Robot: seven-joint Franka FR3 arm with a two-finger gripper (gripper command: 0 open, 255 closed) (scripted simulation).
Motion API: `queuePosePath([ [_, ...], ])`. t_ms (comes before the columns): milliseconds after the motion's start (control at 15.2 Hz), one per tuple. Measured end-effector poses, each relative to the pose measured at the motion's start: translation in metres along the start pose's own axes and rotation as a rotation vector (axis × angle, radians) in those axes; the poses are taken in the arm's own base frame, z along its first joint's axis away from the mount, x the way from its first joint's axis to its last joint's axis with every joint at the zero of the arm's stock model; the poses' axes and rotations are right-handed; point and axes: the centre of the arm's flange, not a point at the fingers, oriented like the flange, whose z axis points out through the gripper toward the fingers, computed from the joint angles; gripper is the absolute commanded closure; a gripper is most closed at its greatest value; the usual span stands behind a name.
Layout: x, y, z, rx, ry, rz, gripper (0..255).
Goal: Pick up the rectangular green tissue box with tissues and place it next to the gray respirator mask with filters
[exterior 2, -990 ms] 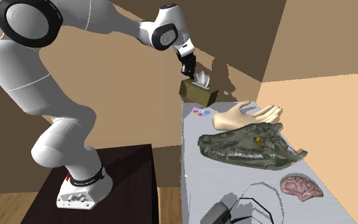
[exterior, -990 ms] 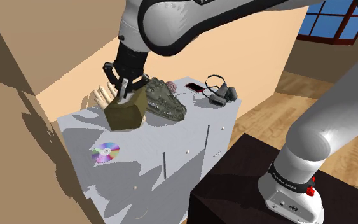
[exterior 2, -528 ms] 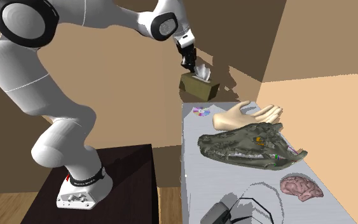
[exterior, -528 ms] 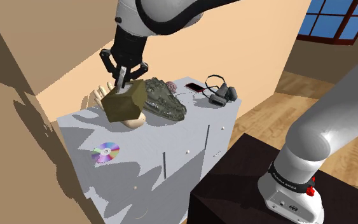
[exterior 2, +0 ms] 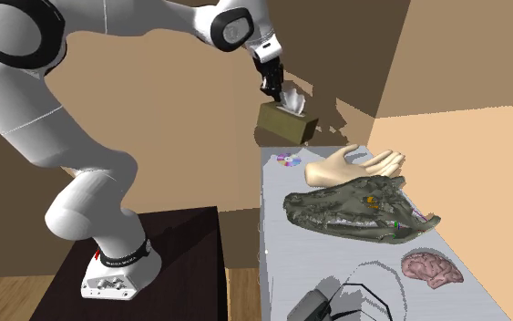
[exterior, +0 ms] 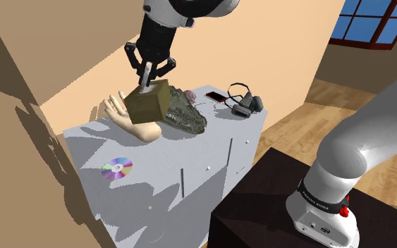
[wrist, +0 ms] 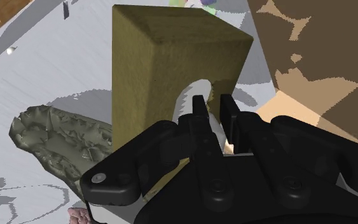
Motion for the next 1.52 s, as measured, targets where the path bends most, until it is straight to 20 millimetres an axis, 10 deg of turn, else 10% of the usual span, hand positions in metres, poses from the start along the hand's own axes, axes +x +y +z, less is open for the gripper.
queuePosePath([
  [1518, 0.179, 0.238, -0.070, 0.001, -0.001, 0.001, 255],
])
